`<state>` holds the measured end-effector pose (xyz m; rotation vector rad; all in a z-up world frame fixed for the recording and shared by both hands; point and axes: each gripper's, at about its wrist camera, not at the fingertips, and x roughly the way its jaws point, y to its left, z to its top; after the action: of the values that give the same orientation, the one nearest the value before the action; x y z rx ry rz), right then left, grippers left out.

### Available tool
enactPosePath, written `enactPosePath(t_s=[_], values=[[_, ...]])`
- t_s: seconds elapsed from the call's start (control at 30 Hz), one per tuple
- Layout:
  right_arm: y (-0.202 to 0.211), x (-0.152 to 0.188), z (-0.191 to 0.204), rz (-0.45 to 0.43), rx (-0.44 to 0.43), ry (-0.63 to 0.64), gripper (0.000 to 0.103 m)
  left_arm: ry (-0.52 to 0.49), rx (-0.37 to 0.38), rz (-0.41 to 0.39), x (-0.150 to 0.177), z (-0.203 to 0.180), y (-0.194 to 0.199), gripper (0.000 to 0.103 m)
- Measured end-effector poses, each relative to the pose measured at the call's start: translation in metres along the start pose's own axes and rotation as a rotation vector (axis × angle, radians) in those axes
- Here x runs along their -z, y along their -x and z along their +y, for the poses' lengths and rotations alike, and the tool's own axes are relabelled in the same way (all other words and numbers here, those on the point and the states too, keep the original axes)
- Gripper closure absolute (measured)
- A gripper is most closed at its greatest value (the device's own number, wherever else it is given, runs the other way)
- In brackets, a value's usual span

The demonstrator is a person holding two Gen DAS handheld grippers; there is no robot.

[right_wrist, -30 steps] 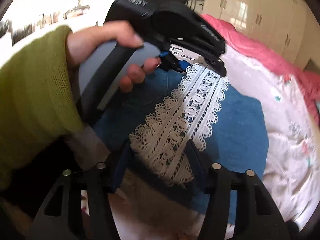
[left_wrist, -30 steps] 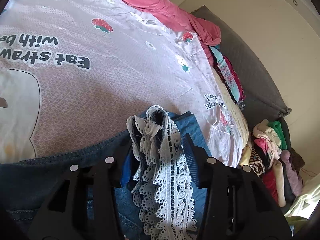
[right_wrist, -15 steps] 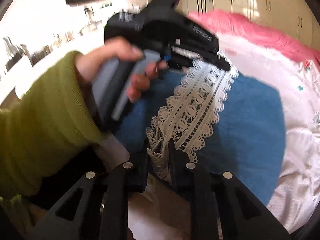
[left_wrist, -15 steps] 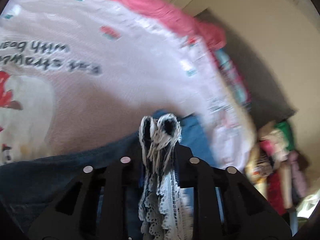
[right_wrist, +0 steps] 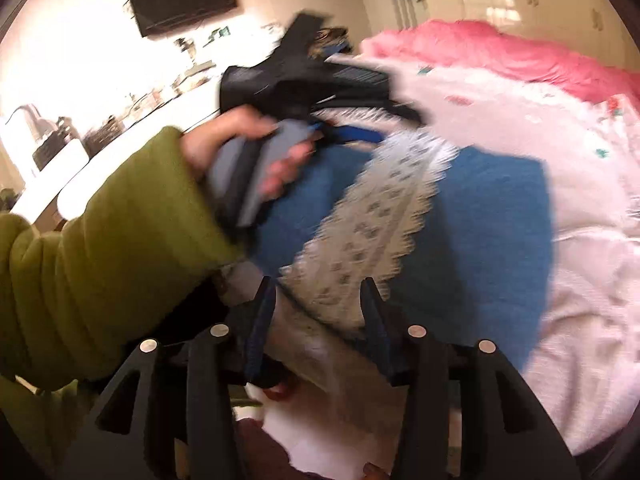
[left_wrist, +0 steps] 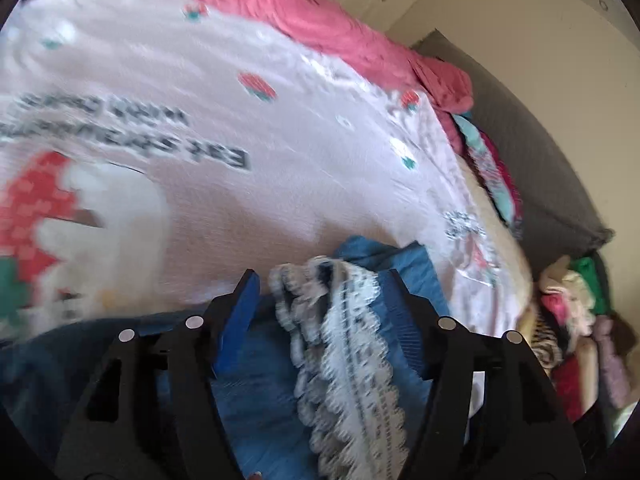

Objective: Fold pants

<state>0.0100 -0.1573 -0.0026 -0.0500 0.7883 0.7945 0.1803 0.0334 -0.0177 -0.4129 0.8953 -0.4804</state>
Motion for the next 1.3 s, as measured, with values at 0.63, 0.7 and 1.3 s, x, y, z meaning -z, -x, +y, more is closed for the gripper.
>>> enactPosePath(t_s=[0.63, 0.7, 1.3], values=[[0.003, 0.027, -0.067, 0.143, 0.248, -0.184, 0.060, -0.228, -0.177, 0.024, 0.129, -0.068, 0.054, 0.047], [0.003, 0.033, -0.075, 0.151, 0.240, -0.227, 0.060, -0.274, -0.266, 0.046, 0.136, -0.069, 0.043, 0.047], [0.043, -0.012, -0.082, -0.025, 0.230, -0.172, 0.050, -0.253, -0.276, -0.082, 0.132, -0.073, 0.072, 0.047]])
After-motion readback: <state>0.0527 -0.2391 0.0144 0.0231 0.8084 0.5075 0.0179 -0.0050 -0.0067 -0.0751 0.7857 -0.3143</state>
